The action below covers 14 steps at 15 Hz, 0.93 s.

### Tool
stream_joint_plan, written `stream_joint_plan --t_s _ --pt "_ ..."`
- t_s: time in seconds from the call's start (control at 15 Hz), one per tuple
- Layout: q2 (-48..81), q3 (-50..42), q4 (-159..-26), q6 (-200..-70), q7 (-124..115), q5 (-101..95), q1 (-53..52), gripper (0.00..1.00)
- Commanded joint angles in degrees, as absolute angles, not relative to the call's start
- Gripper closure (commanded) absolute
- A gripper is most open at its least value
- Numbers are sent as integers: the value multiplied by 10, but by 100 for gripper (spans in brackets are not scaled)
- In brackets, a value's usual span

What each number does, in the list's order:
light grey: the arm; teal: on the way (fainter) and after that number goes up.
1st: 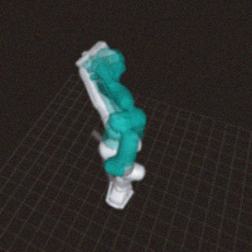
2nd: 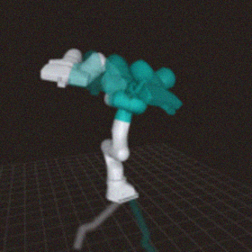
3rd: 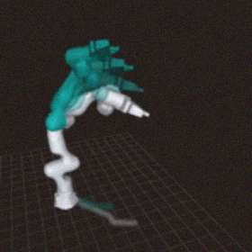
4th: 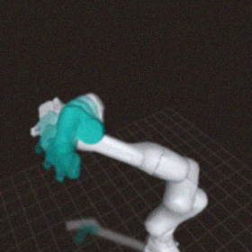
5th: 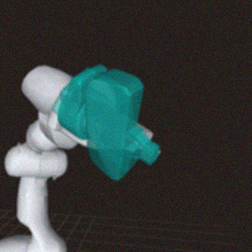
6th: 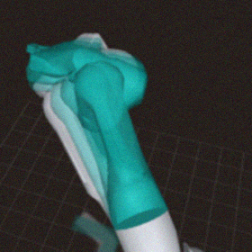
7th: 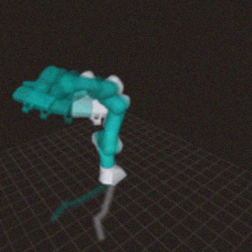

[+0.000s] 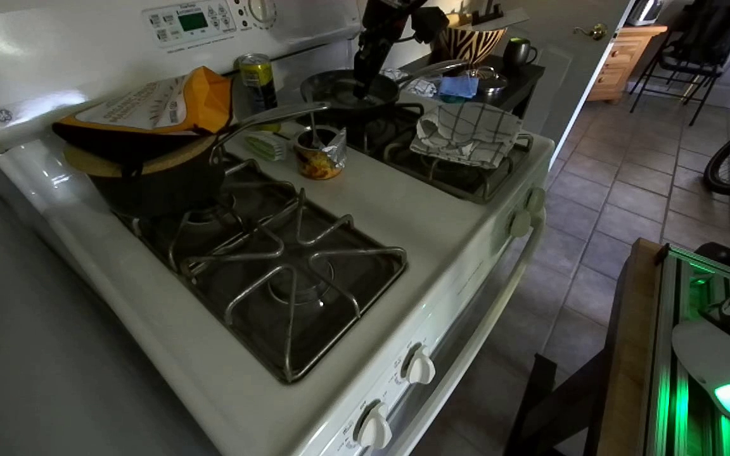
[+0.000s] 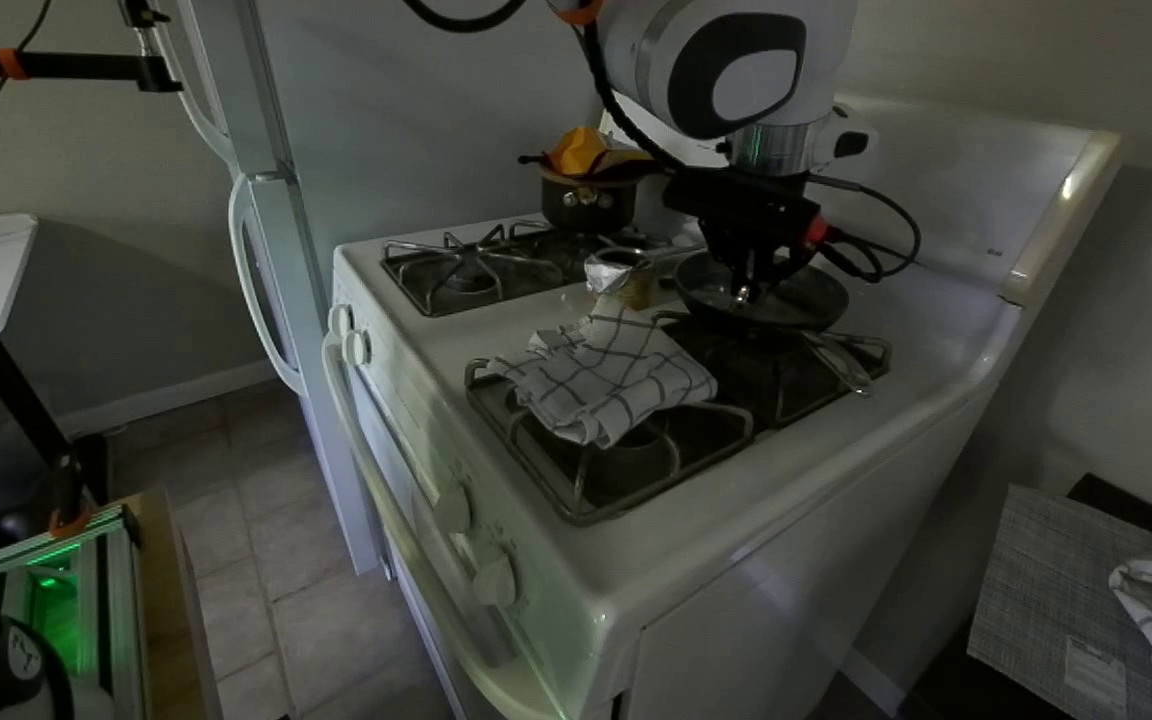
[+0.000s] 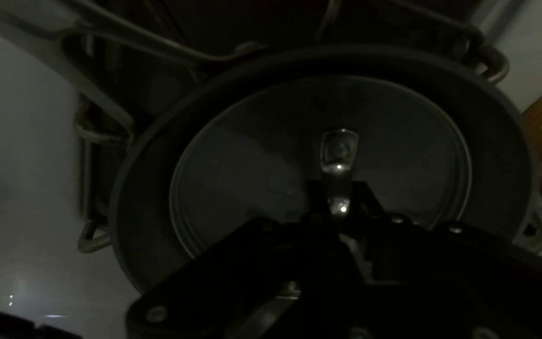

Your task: Put the lid on the towel

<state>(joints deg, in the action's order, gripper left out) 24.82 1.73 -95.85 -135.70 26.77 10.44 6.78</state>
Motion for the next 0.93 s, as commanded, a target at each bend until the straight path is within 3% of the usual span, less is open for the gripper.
stream_joint_plan --t_s 0.0,0.47,0.87 --pt "209 28 -980 -1346 278 92 75 95" --pt "127 15 -1040 -1332 270 63 70 95" --pt "-25 -1 -1183 -1310 290 81 70 95"
